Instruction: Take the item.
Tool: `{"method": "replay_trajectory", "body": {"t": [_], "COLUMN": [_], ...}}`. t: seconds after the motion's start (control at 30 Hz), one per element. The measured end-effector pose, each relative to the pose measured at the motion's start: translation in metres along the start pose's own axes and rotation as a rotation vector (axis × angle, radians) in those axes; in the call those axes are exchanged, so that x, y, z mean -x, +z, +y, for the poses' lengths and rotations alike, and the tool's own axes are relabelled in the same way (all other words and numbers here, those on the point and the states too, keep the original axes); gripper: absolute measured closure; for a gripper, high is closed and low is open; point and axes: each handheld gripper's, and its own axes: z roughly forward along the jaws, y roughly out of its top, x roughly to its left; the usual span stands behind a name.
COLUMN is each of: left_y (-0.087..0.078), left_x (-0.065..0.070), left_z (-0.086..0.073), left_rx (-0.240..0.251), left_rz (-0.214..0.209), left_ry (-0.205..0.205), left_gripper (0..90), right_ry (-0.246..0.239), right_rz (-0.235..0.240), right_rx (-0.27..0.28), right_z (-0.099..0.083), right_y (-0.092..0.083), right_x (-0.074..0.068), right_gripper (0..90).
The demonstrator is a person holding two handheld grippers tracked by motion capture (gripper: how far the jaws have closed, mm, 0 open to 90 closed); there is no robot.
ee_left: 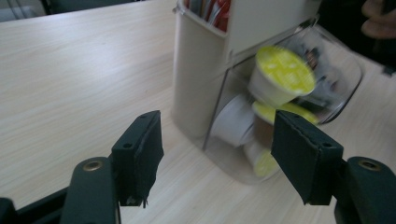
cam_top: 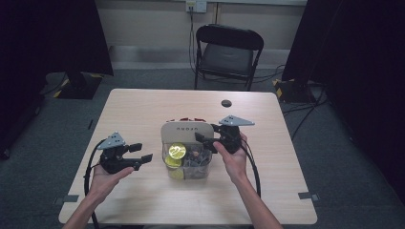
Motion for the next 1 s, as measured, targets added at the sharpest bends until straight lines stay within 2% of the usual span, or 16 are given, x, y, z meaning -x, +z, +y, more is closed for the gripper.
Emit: {"method": "replay_trajectory", "body": {"t": [0.1,0.23,0.37,0.57,0.77,0.83,1.0], "left_y": [0.004,0.007,0.011,0.019,0.026,0.032,0.041], "left_x": [0.005,0.01,0.013,0.021,0.032,0.034,0.036], "left_z": [0.006,0.017,0.023,0.031,0.039,0.041,0.041], "left_rx": [0.0,0.018,0.048,0.058,0.044,0.041,0.013], "left_rz": [-0.022,-0.024,-0.048,-0.082,-0.114,-0.134,-0.146], "left_ry": [0.012,0.033,0.018,0.035,0.069,0.07,0.063], "left_gripper": [32.8,33.1,37.8,39.2,40.8,42.0,41.0], "right_ry": [0.001,0.007,0.005,0.006,-0.002,-0.003,-0.004], "right_rz": [0.005,0.013,0.013,0.029,0.03,0.029,0.026], "right_rx": [-0.002,0.0,-0.003,-0.006,-0.013,-0.011,-0.013], "right_z": [0.0,0.001,0.002,0.003,0.003,0.004,0.004], "right_y": [0.0,0.0,0.001,0.005,0.007,0.006,0.006], "right_x": [0.001,0.002,0.002,0.002,0.0,0.0,0.0], "right_gripper": [26.2,25.6,25.0,23.4,23.8,23.9,24.5]}}
